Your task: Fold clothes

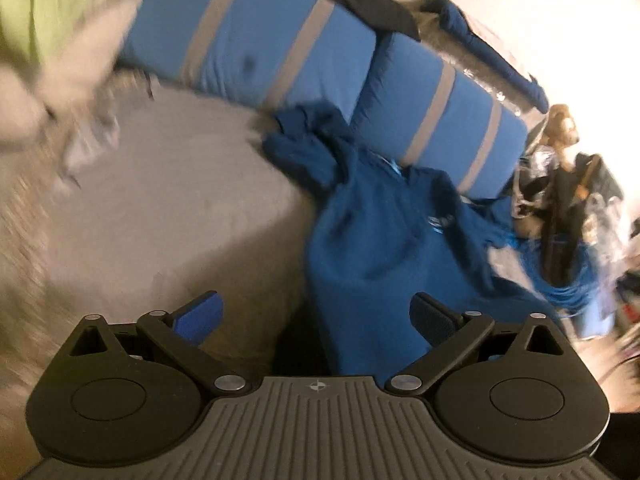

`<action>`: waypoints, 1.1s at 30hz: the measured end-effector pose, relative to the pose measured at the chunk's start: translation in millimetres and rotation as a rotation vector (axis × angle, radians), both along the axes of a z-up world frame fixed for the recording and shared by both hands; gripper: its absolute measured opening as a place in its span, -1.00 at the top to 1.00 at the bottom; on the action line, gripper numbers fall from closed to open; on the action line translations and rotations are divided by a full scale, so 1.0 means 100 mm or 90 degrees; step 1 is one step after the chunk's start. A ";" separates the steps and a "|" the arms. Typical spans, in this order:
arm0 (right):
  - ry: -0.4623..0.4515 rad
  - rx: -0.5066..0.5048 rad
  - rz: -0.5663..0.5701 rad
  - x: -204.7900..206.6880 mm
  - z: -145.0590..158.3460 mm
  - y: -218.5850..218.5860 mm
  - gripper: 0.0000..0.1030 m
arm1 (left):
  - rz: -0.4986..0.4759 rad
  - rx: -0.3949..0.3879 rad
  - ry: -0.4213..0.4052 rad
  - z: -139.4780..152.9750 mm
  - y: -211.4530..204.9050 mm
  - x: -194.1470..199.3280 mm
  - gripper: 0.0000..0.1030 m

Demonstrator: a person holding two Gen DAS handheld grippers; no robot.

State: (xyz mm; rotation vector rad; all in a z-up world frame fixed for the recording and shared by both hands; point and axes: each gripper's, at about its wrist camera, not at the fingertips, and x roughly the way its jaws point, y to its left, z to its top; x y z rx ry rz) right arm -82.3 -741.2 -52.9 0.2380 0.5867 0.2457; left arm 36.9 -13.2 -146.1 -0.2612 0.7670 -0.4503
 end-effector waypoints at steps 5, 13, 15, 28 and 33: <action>0.035 0.031 0.012 0.06 -0.35 0.11 -0.99 | -0.037 -0.048 0.059 -0.29 0.02 0.05 -0.18; 0.104 0.093 0.033 0.06 -0.83 0.16 -0.97 | -0.024 -0.105 0.097 -0.23 -0.09 0.00 0.10; 0.130 0.110 0.043 0.04 -0.96 0.18 -0.93 | -0.018 -0.113 0.102 -0.22 -0.09 0.00 0.15; 0.185 0.187 0.106 -0.18 -1.15 0.37 0.59 | 0.002 -0.075 0.086 -0.11 -0.12 -0.12 0.90; 0.186 0.205 0.124 -0.28 -1.08 0.41 0.86 | 0.007 -0.100 0.051 0.03 -0.09 -0.31 0.92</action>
